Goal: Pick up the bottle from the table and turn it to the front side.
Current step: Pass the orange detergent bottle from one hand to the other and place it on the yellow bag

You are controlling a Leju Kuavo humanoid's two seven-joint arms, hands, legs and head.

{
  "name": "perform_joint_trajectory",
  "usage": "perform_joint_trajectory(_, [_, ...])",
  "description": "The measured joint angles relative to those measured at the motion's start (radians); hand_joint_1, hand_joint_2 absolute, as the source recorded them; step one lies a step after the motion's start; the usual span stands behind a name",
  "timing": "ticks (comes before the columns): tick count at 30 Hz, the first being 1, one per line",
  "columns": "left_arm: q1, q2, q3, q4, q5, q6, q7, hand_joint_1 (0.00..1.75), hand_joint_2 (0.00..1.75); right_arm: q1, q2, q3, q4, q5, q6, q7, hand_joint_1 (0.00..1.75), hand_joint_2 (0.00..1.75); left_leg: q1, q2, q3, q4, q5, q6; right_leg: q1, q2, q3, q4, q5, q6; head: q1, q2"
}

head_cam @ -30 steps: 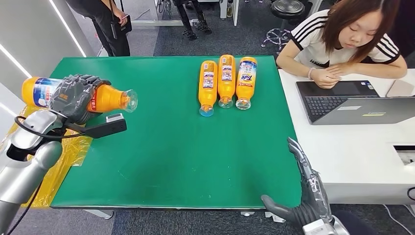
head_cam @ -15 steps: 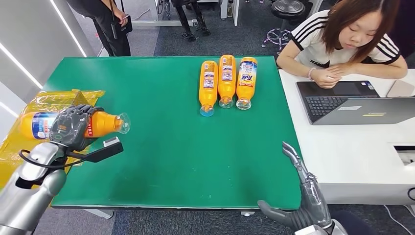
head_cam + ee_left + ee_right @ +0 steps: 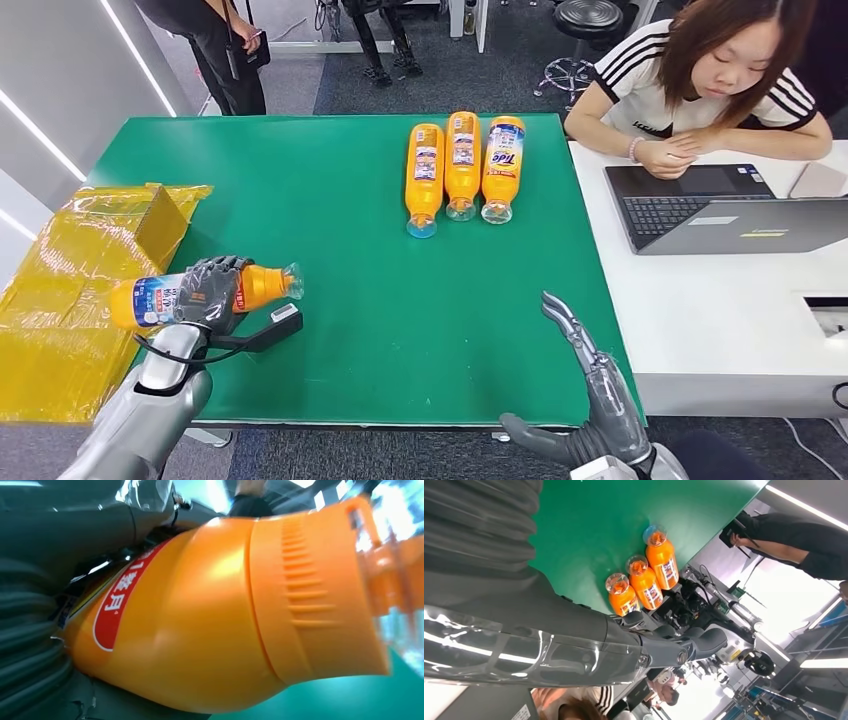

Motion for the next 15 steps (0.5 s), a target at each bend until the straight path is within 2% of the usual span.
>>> perform_joint_trajectory(6, [-0.061, -0.017, 0.002, 0.145, -0.137, 0.005, 0.1, 1.75, 1.75, -0.006, 0.007, 0.005, 0.005, 0.001, 0.007, 0.011, 0.0, 1.75, 0.0, 0.0, 0.0, 0.0, 0.0, 0.0, 0.0, 0.0, 0.0, 0.0, 0.0, 0.0, 0.0, 0.0])
perform_joint_trajectory(13, [-0.109, -0.033, -0.011, 0.248, -0.215, 0.034, 0.162, 1.75, 1.75, -0.025, 0.027, 0.01, 0.014, 0.022, 0.033, 0.022, 0.0, 1.75, 0.0, 0.0, 0.0, 0.0, 0.0, 0.0, 0.0, 0.0, 0.0, 0.0, 0.0, 0.0, 0.0, 0.0])
perform_joint_trajectory(14, [-0.117, -0.037, -0.015, 0.261, -0.215, 0.036, 0.165, 1.71, 1.75, -0.03, 0.032, 0.011, 0.015, 0.026, 0.036, 0.027, 0.0, 1.75, 0.0, 0.0, 0.0, 0.0, 0.0, 0.0, 0.0, 0.0, 0.0, 0.0, 0.0, 0.0, 0.0, 0.0])
perform_joint_trajectory(15, [-0.124, -0.041, -0.017, 0.272, -0.214, 0.036, 0.165, 1.46, 1.75, -0.035, 0.037, 0.012, 0.016, 0.03, 0.038, 0.03, 0.0, 1.75, 0.0, 0.0, 0.0, 0.0, 0.0, 0.0, 0.0, 0.0, 0.0, 0.0, 0.0, 0.0, 0.0, 0.0])
